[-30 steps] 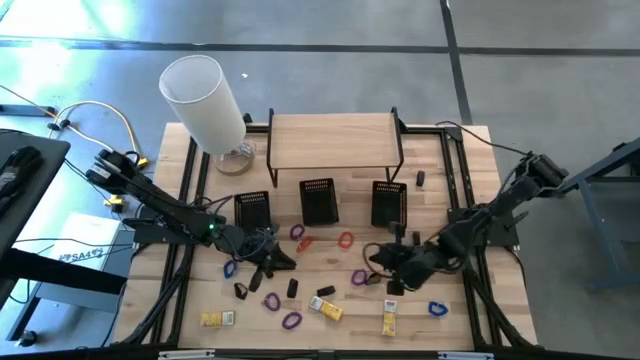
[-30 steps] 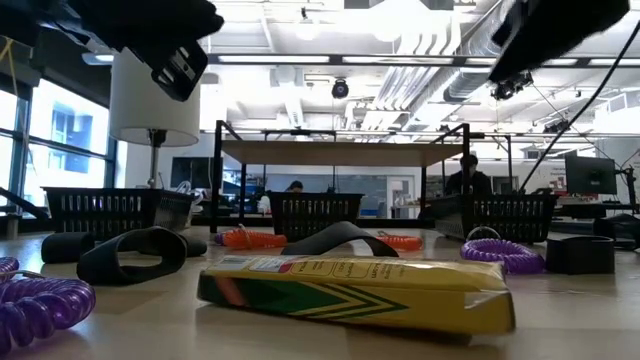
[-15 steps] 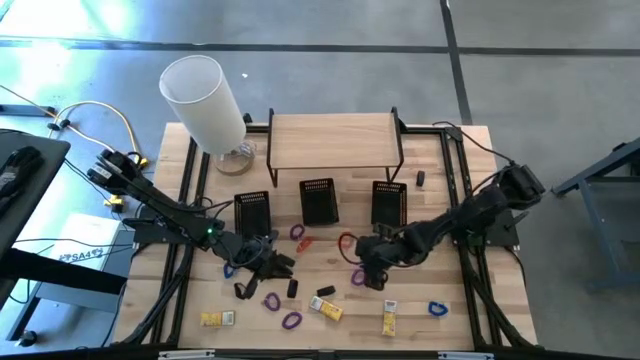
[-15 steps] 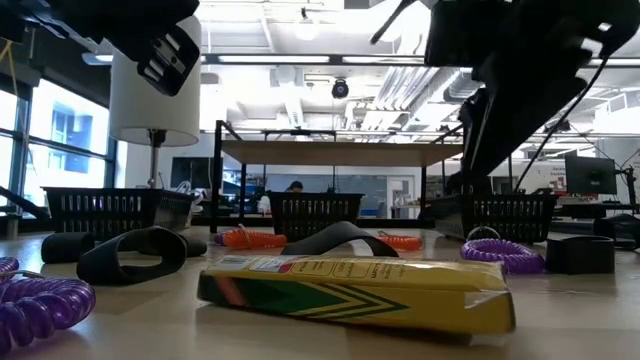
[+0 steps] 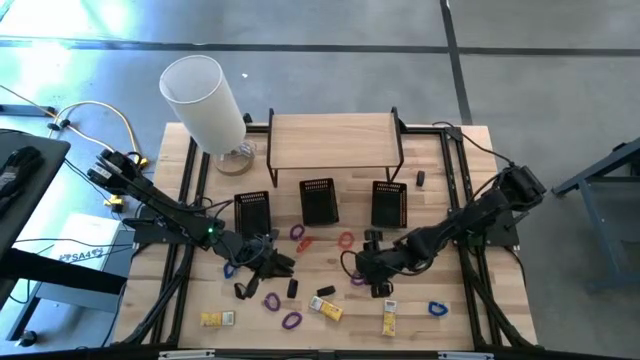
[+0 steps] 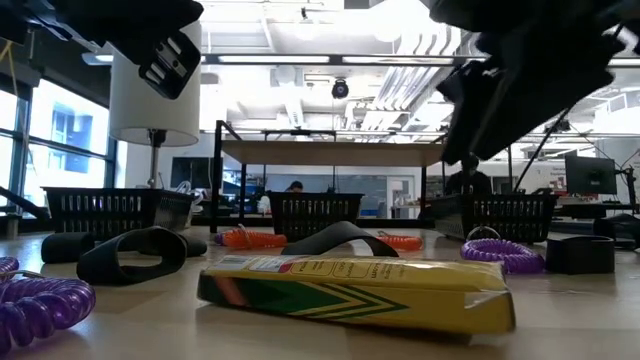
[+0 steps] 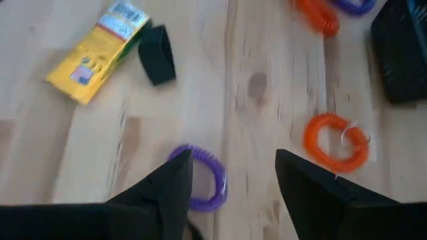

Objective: Pick & Place Office Desk Supplies
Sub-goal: Put the purple spring keychain into the right black bin

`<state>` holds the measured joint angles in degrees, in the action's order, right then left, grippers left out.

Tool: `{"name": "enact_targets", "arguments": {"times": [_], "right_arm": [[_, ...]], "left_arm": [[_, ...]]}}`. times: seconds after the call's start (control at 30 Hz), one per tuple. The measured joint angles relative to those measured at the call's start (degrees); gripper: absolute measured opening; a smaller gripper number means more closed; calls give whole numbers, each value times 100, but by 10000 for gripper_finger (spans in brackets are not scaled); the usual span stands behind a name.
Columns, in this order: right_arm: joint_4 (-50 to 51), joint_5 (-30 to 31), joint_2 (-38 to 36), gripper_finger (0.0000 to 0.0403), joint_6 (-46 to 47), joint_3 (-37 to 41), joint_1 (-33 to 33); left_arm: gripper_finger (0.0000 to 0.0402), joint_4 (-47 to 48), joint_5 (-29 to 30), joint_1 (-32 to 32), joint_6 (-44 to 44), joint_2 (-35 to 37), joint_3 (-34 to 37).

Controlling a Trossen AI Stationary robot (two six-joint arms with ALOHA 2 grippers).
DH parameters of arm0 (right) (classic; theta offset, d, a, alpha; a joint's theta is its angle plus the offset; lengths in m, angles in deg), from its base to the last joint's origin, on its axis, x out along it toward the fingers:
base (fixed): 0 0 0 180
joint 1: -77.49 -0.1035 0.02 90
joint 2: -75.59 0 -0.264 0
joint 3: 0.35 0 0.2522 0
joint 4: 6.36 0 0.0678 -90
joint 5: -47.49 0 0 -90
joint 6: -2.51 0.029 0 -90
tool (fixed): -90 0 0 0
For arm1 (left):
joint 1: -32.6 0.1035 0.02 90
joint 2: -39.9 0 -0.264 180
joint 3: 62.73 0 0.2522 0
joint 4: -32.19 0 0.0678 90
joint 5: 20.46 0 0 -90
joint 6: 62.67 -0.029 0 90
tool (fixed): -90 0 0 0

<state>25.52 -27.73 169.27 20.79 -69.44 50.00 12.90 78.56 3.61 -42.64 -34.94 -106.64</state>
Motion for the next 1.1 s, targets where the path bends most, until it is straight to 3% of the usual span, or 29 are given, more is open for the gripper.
{"name": "enact_targets", "arguments": {"times": [0.3, 0.83, 0.97, 1.1], "right_arm": [[-444, -187, 617, 190, -233, 10, -27], [-388, -133, 1156, 188, -453, -11, 11], [-354, -185, 1160, 162, -439, -11, 52], [-345, -377, 1163, 105, -590, -8, 98]], "left_arm": [[33, -3, 2, 0, 102, 2, 0], [33, -38, 17, 42, 103, 2, 0], [33, -35, 16, 17, 103, 2, 0], [33, -47, 2, -11, 103, 2, 0]]}}
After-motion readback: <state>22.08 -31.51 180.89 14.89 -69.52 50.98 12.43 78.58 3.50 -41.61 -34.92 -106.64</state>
